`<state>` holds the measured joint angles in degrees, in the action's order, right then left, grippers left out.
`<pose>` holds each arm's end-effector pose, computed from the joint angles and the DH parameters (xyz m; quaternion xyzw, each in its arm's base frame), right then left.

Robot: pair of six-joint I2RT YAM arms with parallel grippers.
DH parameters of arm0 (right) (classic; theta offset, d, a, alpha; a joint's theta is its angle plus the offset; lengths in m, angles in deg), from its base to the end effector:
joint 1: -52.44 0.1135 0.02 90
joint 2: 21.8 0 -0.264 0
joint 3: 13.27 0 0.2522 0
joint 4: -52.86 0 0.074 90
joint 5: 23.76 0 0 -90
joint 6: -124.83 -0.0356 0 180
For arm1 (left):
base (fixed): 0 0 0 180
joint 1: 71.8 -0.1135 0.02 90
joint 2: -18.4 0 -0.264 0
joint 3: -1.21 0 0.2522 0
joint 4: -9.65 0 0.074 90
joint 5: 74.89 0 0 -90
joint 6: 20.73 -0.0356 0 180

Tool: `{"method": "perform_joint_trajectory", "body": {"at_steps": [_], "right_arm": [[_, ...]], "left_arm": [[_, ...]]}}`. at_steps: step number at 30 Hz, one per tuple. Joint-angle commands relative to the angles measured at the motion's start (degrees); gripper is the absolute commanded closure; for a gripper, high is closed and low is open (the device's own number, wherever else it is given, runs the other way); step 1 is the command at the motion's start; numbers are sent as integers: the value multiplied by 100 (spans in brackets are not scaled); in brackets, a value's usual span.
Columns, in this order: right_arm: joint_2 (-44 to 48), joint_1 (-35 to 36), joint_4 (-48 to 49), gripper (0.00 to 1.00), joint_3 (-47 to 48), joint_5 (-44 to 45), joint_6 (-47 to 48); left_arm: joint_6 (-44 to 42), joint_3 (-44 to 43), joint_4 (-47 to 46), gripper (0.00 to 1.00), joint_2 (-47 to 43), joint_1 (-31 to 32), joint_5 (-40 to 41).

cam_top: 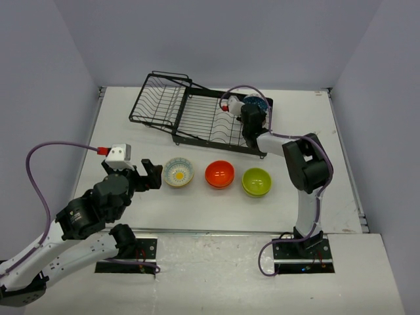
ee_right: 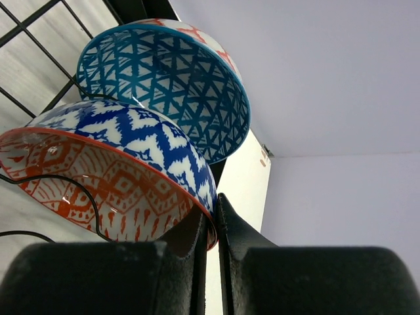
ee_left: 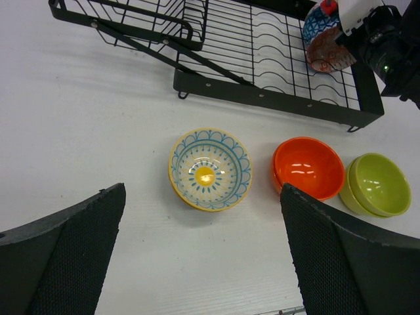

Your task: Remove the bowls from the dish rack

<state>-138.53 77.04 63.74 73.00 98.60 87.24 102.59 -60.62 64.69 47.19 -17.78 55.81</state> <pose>0.4209 0.1717 0.1866 -0.3628 0.7141 -0.3541 0.4828 0.0738 -0.0622 0.3403 -0.0516 0.7996 -0.1535 0.5783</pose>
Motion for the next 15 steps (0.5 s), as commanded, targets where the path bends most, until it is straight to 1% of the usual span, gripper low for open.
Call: {"method": "perform_joint_trajectory", "body": {"at_steps": [1, 3, 10, 15], "right_arm": [[466, 98, 1268, 100, -254, 139, 217], [519, 124, 1542, 100, -404, 165, 323], [520, 203, 3157, 100, -861, 218, 806], [335, 247, 3941, 100, -940, 341, 1219]], "left_arm": [[-133, 0, -155, 0, 21, -14, 25], [-133, 0, -155, 0, 21, -14, 25], [-133, -9, -155, 0, 21, -23, 51], [-124, -9, -146, 0, 21, -23, 60]]}}
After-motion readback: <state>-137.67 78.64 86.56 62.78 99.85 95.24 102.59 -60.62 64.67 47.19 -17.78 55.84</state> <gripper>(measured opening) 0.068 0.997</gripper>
